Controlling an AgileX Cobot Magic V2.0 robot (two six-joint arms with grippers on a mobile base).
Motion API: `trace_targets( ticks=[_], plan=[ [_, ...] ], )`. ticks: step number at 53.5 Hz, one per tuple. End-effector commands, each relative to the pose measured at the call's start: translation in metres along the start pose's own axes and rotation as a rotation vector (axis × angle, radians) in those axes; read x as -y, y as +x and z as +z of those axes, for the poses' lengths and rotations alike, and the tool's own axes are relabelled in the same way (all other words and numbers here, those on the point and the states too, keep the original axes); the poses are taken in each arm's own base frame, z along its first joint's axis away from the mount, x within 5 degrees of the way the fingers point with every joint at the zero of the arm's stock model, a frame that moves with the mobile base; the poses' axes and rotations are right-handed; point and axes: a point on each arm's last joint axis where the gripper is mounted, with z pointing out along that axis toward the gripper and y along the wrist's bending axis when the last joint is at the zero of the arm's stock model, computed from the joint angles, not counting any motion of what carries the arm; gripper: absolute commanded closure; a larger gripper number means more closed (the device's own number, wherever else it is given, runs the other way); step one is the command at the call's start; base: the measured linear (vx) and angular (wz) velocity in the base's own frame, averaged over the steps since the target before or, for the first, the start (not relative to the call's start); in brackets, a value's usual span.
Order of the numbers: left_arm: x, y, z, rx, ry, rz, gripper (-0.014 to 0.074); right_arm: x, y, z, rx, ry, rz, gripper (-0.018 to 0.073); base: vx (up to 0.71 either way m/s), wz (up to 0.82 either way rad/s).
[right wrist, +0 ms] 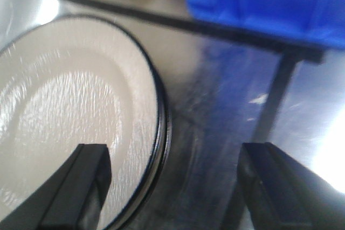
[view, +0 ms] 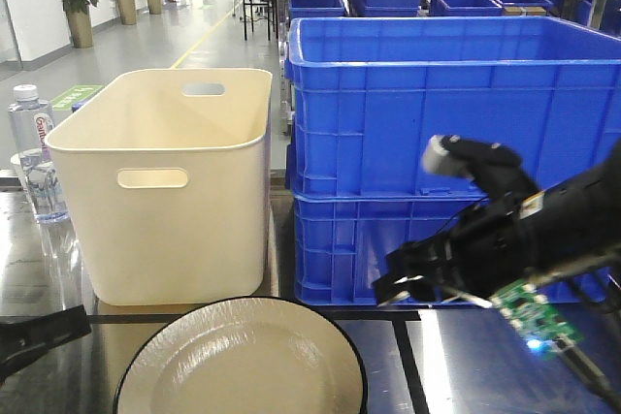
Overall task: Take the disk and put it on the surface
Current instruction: 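Open both grippers to release the stacked plates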
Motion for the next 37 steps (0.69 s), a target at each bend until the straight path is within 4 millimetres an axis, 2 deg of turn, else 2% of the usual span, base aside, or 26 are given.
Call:
trace_targets(
  ticks=[1, 7, 15, 37],
  plan=[
    [0.008, -0.01, -0.006, 0.068, 0.018, 0.118, 0.0184, -0.01, -0.01, -0.041, 0.175, 0.001, -0.024, 0.0008, 0.0, 0.0],
    [0.011, -0.01, -0.01, 0.083, 0.022, 0.169, 0.0355, -0.015, -0.006, -0.061, 0.21, -0.007, -0.036, 0.0008, 0.0, 0.0],
    [0.013, -0.011, -0.013, 0.107, 0.02, 0.171, 0.0609, -0.019, -0.003, -0.074, 0.236, -0.01, -0.049, 0.0008, 0.0, 0.0],
    [0.013, -0.011, -0.013, 0.107, 0.02, 0.173, 0.0606, -0.02, -0.003, -0.077, 0.243, -0.011, -0.051, 0.0008, 0.0, 0.0]
  ],
)
